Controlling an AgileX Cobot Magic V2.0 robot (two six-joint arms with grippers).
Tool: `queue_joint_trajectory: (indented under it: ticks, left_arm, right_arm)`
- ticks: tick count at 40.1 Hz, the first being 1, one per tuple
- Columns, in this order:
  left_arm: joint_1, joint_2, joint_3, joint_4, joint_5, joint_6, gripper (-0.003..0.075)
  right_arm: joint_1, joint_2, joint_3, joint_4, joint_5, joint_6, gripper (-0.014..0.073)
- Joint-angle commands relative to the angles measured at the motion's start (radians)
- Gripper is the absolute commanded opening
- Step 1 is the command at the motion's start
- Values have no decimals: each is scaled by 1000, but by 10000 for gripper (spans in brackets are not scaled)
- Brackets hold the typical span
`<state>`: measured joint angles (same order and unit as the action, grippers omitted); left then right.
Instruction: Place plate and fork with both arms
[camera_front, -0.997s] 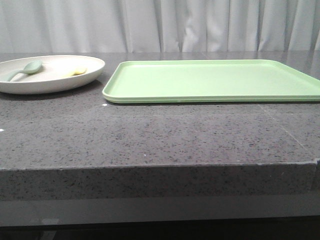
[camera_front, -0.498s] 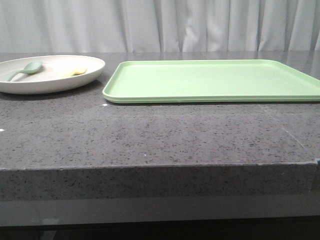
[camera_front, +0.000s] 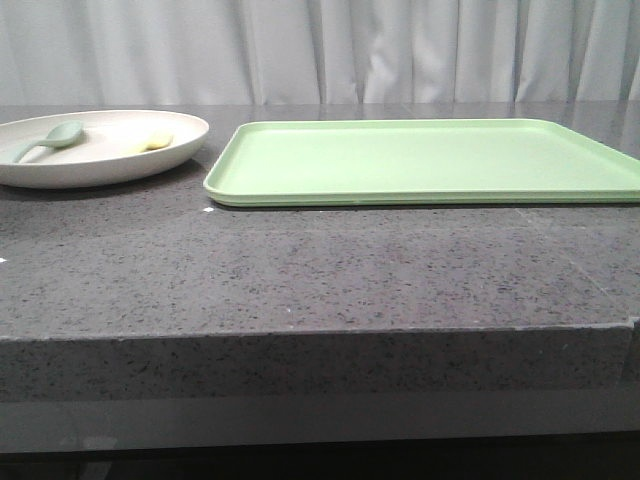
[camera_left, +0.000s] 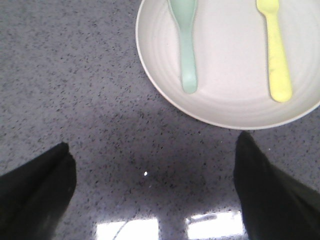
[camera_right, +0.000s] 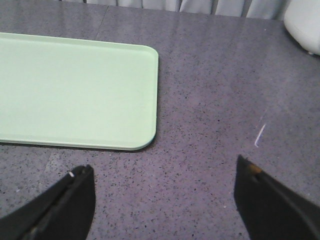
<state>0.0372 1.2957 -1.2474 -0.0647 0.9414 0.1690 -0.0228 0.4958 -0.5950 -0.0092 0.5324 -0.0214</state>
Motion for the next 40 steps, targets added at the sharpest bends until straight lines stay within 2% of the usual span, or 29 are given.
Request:
queue_joint_trajectory:
  ticks: [1, 3, 7, 12, 23, 40]
  left_arm:
    - [81, 84, -130, -184, 25, 141, 621]
    - [128, 146, -190, -278, 71, 220, 621]
    - [177, 242, -275, -363, 150, 278, 621]
    - [197, 349, -386, -367, 211, 280, 621]
    - [197, 539, -559, -369, 243, 280, 614]
    - [195, 686, -668, -394, 242, 280, 406]
  right_arm:
    - [1, 12, -35, -12, -76, -2, 593]
    - [1, 12, -35, -12, -76, -2, 593]
    - [1, 12, -35, -12, -76, -2, 593]
    - [1, 12, -35, -12, -76, -2, 593]
    - [1, 12, -35, -12, -76, -2, 593]
    - [1, 12, -35, -12, -75, -2, 593]
